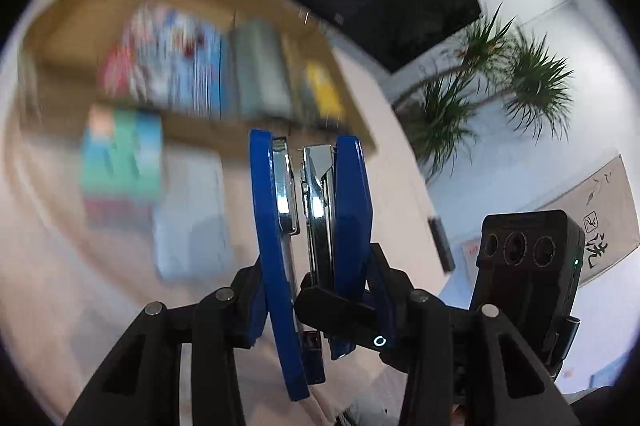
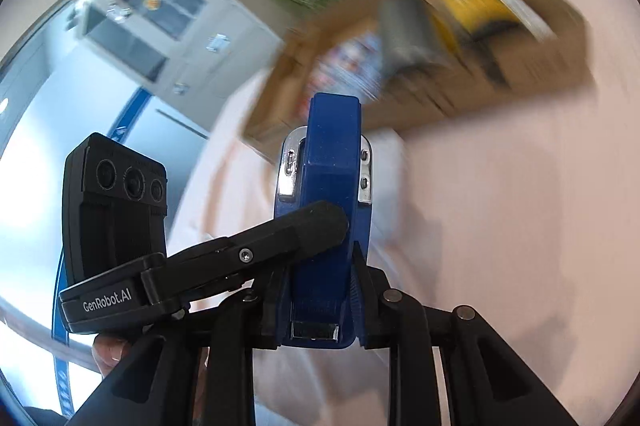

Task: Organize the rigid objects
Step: 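Carry the stapler with the left tool and set it upright in the box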

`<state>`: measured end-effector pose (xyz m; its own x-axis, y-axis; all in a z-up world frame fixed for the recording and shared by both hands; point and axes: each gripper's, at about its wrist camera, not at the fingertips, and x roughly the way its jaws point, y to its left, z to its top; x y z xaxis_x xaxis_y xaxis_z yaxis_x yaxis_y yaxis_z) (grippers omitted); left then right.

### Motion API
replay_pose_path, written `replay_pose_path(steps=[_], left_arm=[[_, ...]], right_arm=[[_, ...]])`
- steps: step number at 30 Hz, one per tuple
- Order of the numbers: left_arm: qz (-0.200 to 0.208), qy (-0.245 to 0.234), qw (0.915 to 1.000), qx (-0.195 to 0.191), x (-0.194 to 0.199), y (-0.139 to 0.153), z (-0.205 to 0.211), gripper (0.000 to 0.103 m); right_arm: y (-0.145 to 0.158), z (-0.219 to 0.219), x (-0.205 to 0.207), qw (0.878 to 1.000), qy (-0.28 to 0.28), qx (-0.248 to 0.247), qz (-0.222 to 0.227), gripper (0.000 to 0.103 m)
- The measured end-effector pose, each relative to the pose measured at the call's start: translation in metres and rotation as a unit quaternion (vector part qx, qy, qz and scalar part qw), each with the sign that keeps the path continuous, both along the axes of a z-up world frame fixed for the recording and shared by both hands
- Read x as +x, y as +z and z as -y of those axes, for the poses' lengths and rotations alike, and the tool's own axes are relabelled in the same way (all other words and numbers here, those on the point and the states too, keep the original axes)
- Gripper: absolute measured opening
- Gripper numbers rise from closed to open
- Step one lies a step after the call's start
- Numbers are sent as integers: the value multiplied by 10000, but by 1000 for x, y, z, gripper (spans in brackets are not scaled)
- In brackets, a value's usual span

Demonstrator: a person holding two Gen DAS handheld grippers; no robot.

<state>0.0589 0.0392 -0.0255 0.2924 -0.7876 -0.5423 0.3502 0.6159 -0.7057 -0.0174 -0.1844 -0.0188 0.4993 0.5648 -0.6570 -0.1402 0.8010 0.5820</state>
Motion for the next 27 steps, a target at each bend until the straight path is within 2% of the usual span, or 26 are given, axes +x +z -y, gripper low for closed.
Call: replay_pose_path(steps=[4, 8, 12, 17, 23, 27], left_arm=[[149, 137, 9997, 163, 48, 24, -14, 42], [40, 306, 9989, 347, 93, 27, -19, 43], [-279, 405, 9980, 388, 142, 8, -33, 43], [-573, 445, 9967, 363, 178, -12, -40, 43], [-931, 406, 9938, 456, 191, -39, -42, 43], [-1059, 432, 9911, 679, 191, -46, -42, 44]], right_arm=[[36, -23, 44, 9993, 203, -82, 317, 23], [43, -36, 96, 9992, 301, 80, 263, 23], [32, -44, 154, 9994, 284, 178, 1, 23], [11, -58, 210, 9992, 239, 130, -277, 23], [-18, -72, 227, 9982, 89, -78, -590, 24], [-33, -72, 227, 9975, -116, -153, -682, 24]])
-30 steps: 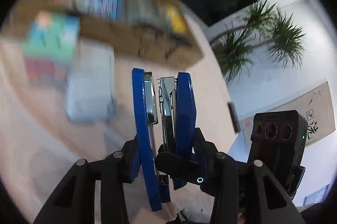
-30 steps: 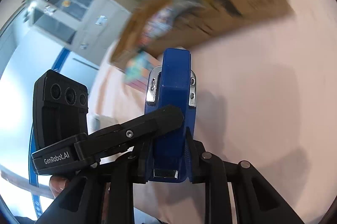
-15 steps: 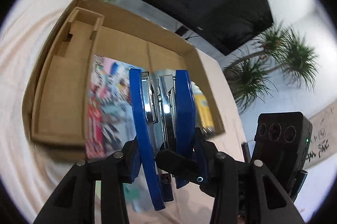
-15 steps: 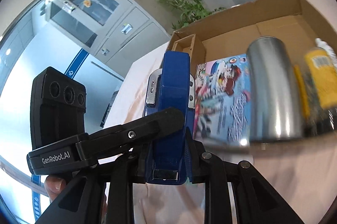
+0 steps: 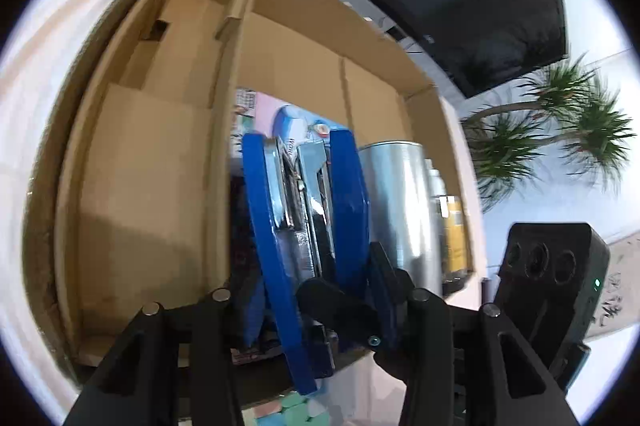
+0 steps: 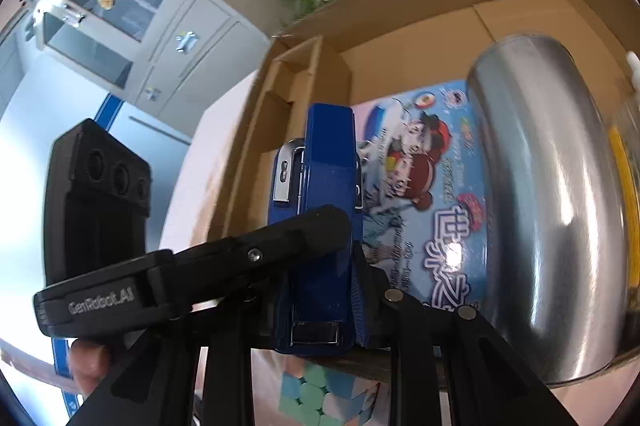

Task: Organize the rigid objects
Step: 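Carry the stapler with the left tool and set it upright in the box, then withdraw the left tool and move the right tool to the white phone stand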

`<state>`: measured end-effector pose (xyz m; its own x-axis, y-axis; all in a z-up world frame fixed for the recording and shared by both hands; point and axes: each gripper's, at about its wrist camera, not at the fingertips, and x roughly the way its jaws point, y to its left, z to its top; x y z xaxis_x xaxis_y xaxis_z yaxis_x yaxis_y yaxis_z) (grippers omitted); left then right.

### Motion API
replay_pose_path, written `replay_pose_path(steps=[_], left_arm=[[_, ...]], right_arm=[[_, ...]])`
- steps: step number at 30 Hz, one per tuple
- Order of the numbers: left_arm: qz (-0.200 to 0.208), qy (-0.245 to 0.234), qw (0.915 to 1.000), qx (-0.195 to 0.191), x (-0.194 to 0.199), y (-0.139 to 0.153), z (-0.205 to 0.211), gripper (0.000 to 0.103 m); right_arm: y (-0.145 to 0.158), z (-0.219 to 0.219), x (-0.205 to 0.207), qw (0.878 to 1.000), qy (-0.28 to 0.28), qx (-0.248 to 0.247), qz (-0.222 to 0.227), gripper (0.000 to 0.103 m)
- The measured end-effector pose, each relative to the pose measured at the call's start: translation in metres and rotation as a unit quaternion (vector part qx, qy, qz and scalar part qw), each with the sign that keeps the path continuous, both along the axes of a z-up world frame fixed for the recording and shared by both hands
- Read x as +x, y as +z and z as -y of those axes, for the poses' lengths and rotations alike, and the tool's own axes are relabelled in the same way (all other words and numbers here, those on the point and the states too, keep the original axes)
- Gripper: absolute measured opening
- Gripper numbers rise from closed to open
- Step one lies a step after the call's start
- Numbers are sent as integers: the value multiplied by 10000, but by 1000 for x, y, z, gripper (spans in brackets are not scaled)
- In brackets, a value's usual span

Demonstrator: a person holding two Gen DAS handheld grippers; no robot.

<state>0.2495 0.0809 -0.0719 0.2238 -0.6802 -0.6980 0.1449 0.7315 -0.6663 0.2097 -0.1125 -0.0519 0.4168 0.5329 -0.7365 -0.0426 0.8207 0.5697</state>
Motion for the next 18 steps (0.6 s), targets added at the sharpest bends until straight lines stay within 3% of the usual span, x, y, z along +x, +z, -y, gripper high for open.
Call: replay_pose_path(steps=[3, 6, 9, 15, 18], left_arm=[[-15, 38, 10000, -48, -3, 3, -6, 45], [292, 155, 9991, 271, -14, 17, -11, 46], [487, 226, 9982, 253, -25, 29, -20, 47], [943, 491, 9931, 495, -56, 55, -37, 47], [1408, 678, 9852, 698, -78, 75, -42, 47]], right_arm=[[-4, -3, -2, 9999, -120, -21, 54, 24], [-8, -8, -1, 9990, -357, -263, 44, 24], [-11, -12, -1, 9987, -428, -268, 60, 24], [-9, -33, -3, 9972, -194, -706, 177, 29], [-7, -35, -4, 9966, 6, -774, 270, 32]])
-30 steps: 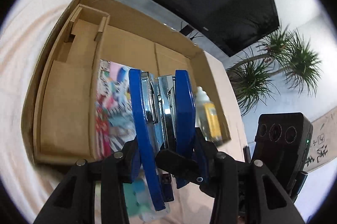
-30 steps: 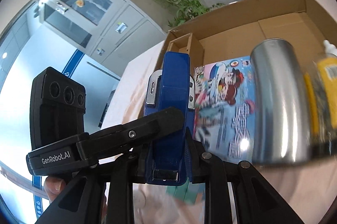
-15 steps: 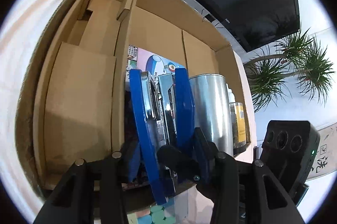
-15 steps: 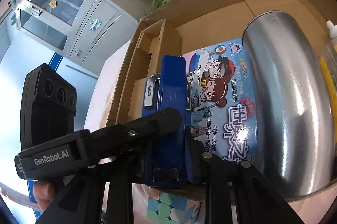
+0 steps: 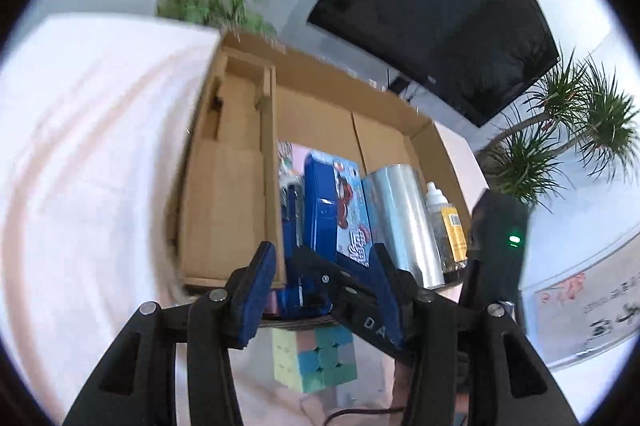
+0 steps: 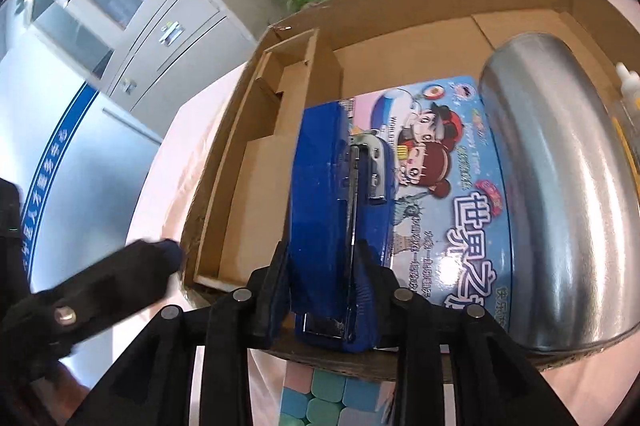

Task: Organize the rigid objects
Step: 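Withdraw the left tool and move the right tool to the white phone stand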

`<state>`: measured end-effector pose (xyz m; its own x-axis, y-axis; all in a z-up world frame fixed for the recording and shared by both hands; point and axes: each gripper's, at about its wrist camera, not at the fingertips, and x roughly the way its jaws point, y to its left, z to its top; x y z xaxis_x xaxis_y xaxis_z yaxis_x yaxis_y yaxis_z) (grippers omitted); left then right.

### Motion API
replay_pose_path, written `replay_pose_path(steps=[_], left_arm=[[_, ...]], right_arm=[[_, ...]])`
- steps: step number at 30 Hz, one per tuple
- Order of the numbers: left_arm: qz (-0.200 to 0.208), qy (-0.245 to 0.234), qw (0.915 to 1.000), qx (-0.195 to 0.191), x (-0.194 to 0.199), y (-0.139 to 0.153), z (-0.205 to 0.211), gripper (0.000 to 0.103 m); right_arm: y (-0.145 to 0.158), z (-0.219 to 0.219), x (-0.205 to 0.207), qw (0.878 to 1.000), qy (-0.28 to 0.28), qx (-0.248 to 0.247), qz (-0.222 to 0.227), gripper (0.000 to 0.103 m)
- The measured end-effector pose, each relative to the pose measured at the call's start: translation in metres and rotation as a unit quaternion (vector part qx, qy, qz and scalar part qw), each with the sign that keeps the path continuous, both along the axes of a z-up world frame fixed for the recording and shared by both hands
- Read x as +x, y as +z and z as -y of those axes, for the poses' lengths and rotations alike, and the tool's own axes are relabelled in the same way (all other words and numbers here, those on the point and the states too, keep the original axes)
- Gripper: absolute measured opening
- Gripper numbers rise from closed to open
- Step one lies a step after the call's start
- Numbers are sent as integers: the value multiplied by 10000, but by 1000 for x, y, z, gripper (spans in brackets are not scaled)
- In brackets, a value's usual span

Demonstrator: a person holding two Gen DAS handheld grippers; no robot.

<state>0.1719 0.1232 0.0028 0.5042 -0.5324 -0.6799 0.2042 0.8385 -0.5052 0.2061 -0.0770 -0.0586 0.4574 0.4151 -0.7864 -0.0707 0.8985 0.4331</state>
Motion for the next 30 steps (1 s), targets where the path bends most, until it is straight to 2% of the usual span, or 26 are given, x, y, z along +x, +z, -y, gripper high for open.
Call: replay_pose_path(steps=[1, 3, 4, 5, 6, 9, 11, 12, 13, 14, 15, 16, 17, 18, 19, 20, 21, 23, 25, 30], left_arm=[[208, 82, 9997, 86, -7, 8, -1, 47], [626, 271, 9972, 317, -24, 22, 1, 51], [864, 419, 9942, 492, -35, 29, 1, 60], [1170, 668, 9883, 715, -51, 38, 1, 81], [1404, 904, 9824, 839, -64, 44, -2, 89], [1873, 1211, 9685, 1109, -96, 55, -5, 91], [2011, 1162, 9650, 1216, -115, 57, -1, 91], [1994, 1136, 9659, 1199, -120, 54, -1, 90], [1837, 1036, 9703, 1182, -123, 47, 0, 68], [1618, 868, 9756, 1203, -121, 41, 4, 27], [1386, 692, 9803, 1227, -121, 34, 9, 15], [1277, 620, 9819, 1258, -123, 27, 14, 12], [1285, 618, 9811, 1305, -125, 24, 19, 13], [1350, 595, 9793, 1387, -130, 20, 26, 19], [1385, 529, 9784, 1437, -134, 17, 32, 44], [1382, 488, 9780, 1483, -136, 13, 40, 87], [1389, 546, 9777, 1479, -137, 10, 43, 99], [1507, 558, 9790, 1257, -138, 7, 45, 102], [1197, 471, 9861, 1048, -128, -5, 45, 102], [748, 385, 9940, 698, -101, -28, 44, 102]], right_arm=[[1, 2, -2, 10000, 58, -3, 19, 34], [11, 13, -15, 9995, 104, -91, 276, 55], [18, 17, -23, 9986, 27, -250, 465, 82], [31, 26, -37, 9958, -118, -458, 788, 101], [43, 33, -52, 9918, -225, -610, 1103, 103], [67, 52, -92, 9798, -370, -921, 1735, 103], [72, 62, -117, 9745, -283, -1065, 1954, 101], [71, 64, -131, 9716, -70, -1163, 2058, 95], [70, 66, -140, 9688, 58, -1282, 2121, 65], [68, 65, -147, 9673, 125, -1411, 2105, 37], [63, 69, -154, 9677, 187, -1490, 2026, 34], [60, 73, -161, 9692, 234, -1438, 1986, 35], [57, 78, -165, 9708, 288, -1343, 1966, 48], [53, 84, -171, 9731, 364, -1210, 1928, 64], [50, 87, -174, 9744, 376, -1122, 1911, 103], [46, 92, -179, 9748, 350, -1012, 1959, 103], [43, 95, -181, 9753, 378, -936, 1966, 103], [34, 95, -185, 9763, 606, -892, 1878, 103], [25, 90, -185, 9759, 770, -922, 1822, 103], [6, 56, -181, 9719, 1432, -847, 1667, 103]])
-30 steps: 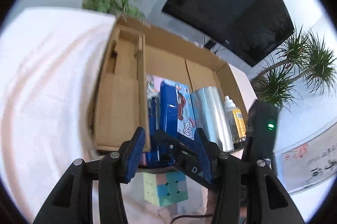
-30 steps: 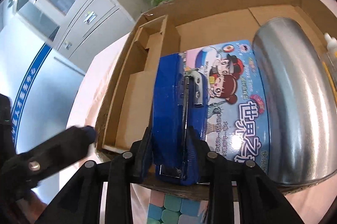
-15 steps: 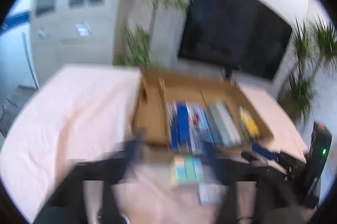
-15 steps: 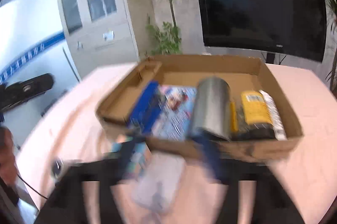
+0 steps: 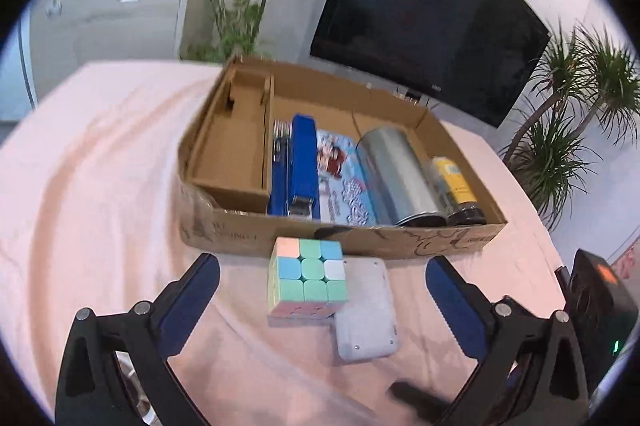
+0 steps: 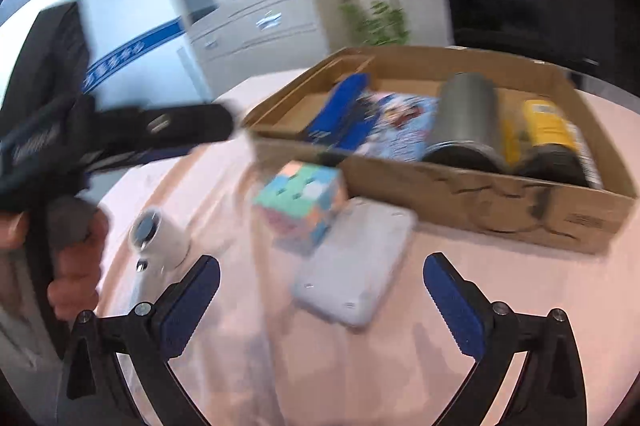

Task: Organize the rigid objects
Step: 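Withdraw the left tool and move the right tool to the white phone stand, then grasp the white phone stand with the right tool and lift it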

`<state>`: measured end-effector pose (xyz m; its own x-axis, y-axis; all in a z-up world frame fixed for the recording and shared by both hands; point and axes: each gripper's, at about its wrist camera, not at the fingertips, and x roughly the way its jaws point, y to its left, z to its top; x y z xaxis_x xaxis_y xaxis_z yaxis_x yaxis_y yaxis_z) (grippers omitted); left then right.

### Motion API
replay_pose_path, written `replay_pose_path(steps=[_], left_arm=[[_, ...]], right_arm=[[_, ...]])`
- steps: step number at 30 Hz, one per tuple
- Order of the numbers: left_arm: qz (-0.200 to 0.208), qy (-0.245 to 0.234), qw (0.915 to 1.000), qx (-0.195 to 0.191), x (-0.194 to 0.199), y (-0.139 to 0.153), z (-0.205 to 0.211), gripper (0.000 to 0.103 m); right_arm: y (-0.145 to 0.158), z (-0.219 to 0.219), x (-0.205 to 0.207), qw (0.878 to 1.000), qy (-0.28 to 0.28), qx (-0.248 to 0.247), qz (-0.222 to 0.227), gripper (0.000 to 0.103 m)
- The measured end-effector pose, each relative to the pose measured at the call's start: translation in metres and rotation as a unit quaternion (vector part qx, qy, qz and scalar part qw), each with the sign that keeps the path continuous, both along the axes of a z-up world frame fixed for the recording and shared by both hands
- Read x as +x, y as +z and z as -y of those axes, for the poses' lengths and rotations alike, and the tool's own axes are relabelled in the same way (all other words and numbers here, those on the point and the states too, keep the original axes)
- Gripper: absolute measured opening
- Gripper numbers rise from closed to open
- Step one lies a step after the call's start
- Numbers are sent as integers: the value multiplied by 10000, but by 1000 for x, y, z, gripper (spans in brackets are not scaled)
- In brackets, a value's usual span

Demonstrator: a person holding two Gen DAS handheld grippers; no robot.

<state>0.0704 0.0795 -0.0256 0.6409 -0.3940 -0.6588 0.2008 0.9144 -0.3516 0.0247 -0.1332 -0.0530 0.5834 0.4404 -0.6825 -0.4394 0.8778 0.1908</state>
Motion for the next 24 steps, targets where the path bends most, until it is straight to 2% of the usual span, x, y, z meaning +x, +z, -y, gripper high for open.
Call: replay_pose_path(steps=[3, 6, 8, 10, 12, 14, 16, 19, 22, 24], left_arm=[[-503, -74, 9981, -350, 21, -22, -4, 99], [-744, -273, 9947, -655, 37, -38, -6, 91], [-941, -327, 9918, -797, 46, -48, -6, 75], [-1156, -403, 9882, -919, 52, -59, -6, 65], [-1265, -424, 9873, -862, 51, -64, -6, 64], [-1201, -365, 9889, -793, 45, -61, -8, 64], [-1074, -293, 9907, -788, 35, -55, -12, 64], [-942, -252, 9922, -781, 21, -50, -14, 64], [-1025, -123, 9910, -848, 12, -54, -14, 64], [-1129, -114, 9889, -959, 10, -60, -15, 64]], right_arm=[[-12, -19, 14, 9996, 247, -83, -127, 103], [-19, -30, 30, 9990, 410, -32, -201, 101], [-21, -38, 40, 9984, 497, -52, -264, 94], [-27, -45, 51, 9978, 507, -205, -372, 87], [-31, -44, 57, 9975, 464, -284, -460, 84], [-34, -37, 56, 9976, 245, -373, -523, 84], [-37, -25, 51, 9960, -225, -568, -652, 84], [-42, -17, 41, 9928, -615, -489, -902, 85], [-46, -27, 31, 9931, -621, -599, -799, 85], [-49, -29, 32, 9912, -888, -655, -726, 85]])
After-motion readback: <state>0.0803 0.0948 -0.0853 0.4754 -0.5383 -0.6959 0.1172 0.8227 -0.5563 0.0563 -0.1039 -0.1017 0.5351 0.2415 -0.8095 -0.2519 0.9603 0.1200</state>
